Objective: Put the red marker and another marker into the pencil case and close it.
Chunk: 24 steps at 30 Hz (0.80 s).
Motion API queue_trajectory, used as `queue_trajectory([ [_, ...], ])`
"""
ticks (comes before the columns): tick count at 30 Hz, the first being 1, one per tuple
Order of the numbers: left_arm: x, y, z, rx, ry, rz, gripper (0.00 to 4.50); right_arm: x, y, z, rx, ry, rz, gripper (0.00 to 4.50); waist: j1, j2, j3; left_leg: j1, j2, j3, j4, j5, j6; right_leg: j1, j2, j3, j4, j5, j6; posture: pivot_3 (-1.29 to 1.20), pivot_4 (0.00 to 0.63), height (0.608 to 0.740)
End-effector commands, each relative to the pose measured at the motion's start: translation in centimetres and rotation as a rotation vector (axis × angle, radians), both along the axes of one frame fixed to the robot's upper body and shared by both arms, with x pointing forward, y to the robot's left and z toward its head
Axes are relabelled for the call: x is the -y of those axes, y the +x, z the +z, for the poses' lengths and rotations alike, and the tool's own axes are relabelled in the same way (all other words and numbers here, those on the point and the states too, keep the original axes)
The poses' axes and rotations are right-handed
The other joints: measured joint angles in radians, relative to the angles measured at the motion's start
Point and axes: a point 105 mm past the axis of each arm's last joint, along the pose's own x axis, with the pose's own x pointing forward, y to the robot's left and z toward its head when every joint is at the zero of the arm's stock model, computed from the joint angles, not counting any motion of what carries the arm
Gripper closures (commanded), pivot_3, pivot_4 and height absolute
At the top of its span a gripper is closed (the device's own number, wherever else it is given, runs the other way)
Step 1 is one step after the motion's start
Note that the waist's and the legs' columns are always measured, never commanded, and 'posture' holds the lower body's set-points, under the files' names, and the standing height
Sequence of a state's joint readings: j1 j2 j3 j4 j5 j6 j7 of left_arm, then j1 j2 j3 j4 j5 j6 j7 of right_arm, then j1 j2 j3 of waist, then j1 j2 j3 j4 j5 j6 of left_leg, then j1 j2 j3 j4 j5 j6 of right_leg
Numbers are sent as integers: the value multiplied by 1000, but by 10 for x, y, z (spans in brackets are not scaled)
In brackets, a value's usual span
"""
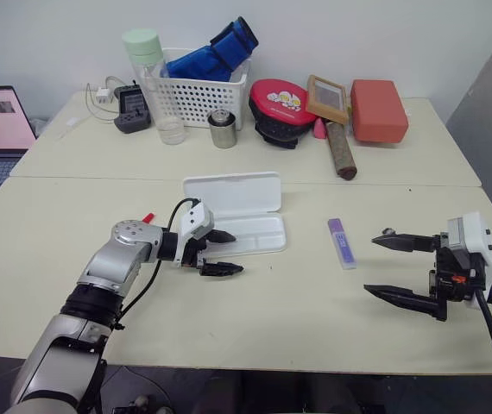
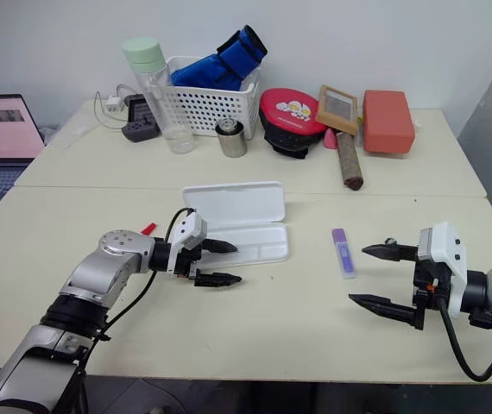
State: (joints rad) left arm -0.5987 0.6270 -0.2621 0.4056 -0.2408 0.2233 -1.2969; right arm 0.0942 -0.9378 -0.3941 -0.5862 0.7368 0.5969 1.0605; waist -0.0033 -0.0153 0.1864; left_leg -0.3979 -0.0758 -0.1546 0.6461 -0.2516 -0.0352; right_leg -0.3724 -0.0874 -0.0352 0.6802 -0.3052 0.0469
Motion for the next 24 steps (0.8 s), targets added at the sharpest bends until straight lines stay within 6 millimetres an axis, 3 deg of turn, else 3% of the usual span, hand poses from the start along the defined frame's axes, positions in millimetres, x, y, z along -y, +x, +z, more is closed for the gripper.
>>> queue_trajectory([
  [1,2,3,-2,23,26,-17,201,-3,-4,11,53,5,5,0,0,0,0,0,0,0,0,0,0,0,0,0,0,0,0,0,150,740],
  [13,5,2,-3,20,4,-25,1584,-2,-5,15,59,11,-13,0,0,0,0,0,-1,-1,1,0,0,1,0,0,0,1,1,0,150,740],
  [24,7,0,-4,15,-7,-28,3673,0,-5,16,58,10,-13,0,-2,0,0,1,-1,-1,1,0,0,1,0,0,0,1,1,0,150,740],
])
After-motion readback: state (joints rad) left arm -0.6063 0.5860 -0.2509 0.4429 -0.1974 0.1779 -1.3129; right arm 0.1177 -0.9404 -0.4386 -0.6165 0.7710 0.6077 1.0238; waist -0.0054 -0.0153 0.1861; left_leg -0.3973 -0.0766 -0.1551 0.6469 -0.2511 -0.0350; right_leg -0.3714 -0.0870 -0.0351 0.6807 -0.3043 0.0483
